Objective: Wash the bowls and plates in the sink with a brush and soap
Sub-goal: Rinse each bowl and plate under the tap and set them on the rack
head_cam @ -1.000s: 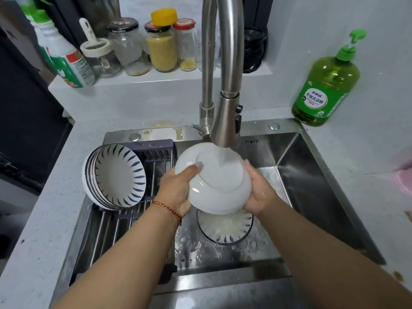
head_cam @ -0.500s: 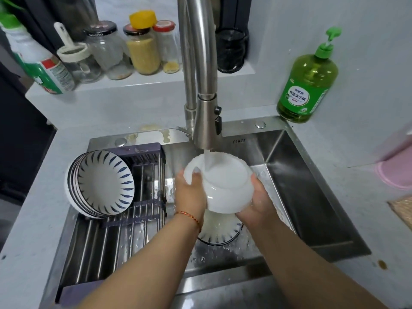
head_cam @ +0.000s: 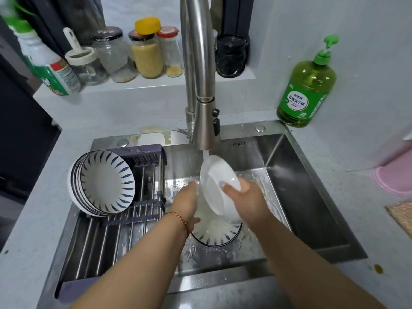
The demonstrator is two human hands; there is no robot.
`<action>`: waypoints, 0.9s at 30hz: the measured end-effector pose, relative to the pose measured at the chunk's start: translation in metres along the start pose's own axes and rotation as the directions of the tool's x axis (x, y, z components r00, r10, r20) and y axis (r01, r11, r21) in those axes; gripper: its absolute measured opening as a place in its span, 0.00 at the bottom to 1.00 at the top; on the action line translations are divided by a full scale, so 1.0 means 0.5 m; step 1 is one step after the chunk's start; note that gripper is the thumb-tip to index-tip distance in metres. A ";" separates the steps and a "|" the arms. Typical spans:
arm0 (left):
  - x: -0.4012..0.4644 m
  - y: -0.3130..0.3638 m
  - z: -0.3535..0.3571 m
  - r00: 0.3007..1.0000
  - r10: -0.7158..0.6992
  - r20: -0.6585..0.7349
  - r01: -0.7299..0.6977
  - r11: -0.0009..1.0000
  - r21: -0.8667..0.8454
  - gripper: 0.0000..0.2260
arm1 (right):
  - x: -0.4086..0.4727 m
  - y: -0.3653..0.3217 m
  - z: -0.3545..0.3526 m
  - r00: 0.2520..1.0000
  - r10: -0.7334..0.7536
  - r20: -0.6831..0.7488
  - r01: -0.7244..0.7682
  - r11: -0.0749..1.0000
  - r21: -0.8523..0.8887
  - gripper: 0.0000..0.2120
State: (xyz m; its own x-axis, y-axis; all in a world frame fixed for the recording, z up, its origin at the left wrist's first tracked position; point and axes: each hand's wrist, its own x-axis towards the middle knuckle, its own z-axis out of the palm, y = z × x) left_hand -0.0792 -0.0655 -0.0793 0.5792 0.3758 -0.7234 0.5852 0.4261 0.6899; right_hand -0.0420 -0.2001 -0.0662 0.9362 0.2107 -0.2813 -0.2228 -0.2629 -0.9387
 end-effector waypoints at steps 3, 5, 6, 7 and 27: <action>-0.004 0.026 -0.005 0.992 -0.053 0.115 0.077 0.973 -0.219 0.26 | -0.024 0.011 0.010 0.952 -0.221 0.211 0.279 0.911 -0.305 0.03; -0.003 0.044 -0.011 0.968 -0.072 0.240 0.161 0.914 -0.373 0.29 | -0.029 0.021 0.014 0.857 -0.366 0.364 0.499 0.766 -0.406 0.09; -0.005 0.051 -0.013 0.951 -0.063 0.304 0.192 0.889 -0.417 0.30 | -0.030 0.023 0.016 0.800 -0.414 0.435 0.592 0.667 -0.453 0.13; -0.010 0.056 -0.013 0.939 -0.050 0.340 0.205 0.877 -0.435 0.31 | -0.030 0.026 0.020 0.747 -0.469 0.471 0.664 0.564 -0.491 0.17; -0.016 -0.002 -0.049 0.904 0.271 0.331 0.017 0.750 -0.661 0.23 | 0.076 -0.008 0.057 0.794 -0.104 0.599 0.604 0.248 -0.757 0.30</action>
State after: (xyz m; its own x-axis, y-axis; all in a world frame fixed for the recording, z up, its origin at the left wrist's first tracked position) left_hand -0.0986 -0.0487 -0.0748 0.8698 0.1828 -0.4584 0.0738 0.8702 0.4871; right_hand -0.0134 -0.1643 -0.0786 0.6038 0.7585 -0.2451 0.7158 -0.6512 -0.2522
